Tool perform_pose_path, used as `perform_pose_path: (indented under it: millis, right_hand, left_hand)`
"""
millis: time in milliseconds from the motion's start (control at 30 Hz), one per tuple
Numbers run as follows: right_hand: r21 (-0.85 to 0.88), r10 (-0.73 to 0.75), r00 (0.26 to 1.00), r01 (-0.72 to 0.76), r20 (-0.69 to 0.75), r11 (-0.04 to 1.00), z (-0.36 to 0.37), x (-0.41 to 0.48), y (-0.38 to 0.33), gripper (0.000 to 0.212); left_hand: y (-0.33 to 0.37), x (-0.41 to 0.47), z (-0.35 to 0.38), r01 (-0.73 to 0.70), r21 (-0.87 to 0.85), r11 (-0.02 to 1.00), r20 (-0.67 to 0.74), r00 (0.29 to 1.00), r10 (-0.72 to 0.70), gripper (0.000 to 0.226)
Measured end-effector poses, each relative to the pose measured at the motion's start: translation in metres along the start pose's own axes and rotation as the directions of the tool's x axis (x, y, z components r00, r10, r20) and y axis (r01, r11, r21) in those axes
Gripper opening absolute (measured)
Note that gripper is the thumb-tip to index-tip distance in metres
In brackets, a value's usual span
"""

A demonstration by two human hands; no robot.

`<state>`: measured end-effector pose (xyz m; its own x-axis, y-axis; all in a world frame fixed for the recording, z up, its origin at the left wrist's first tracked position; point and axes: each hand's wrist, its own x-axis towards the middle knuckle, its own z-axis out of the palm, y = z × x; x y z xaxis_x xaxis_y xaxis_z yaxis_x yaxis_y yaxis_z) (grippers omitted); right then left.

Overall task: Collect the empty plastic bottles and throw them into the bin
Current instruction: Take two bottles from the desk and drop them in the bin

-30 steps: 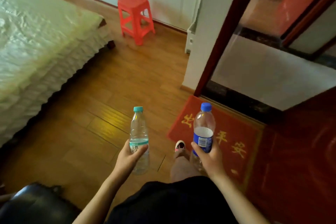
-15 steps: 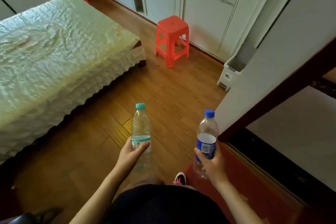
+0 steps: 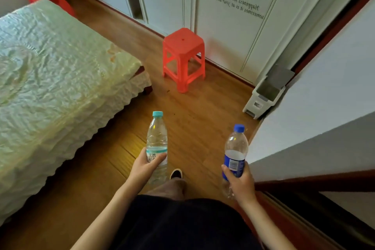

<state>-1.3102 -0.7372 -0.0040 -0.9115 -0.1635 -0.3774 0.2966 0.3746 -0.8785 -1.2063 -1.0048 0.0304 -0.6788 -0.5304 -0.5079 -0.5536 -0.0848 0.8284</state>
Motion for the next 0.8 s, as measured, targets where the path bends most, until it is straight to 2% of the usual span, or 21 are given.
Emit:
perform_pose_path:
  millis: [167, 367, 567, 800]
  right_hand:
    - [-0.026, -0.013, 0.992, 0.01, -0.127, 1.0, 0.034, 0.086, -0.075, 0.048]
    - [-0.042, 0.019, 0.978, -0.028, -0.208, 0.999, 0.048, 0.179, -0.12, 0.053]
    - [0.018, 0.059, 0.965, -0.056, -0.255, 0.998, 0.043, 0.294, -0.149, 0.048]
    - [0.047, 0.127, 0.943, -0.118, -0.309, 0.992, 0.009, 0.411, -0.194, 0.05]
  left_hand:
    - [0.071, 0.101, -0.03, -0.024, 0.063, 0.998, 0.087, 0.996, 0.019, 0.049]
    - [0.131, 0.201, -0.027, -0.03, 0.129, 0.991, 0.163, 0.987, 0.009, 0.045]
    - [0.186, 0.309, 0.019, -0.011, 0.151, 0.988, 0.182, 0.983, -0.016, 0.041]
    - [0.306, 0.429, 0.096, -0.079, 0.186, 0.979, 0.267, 0.963, 0.027, 0.044]
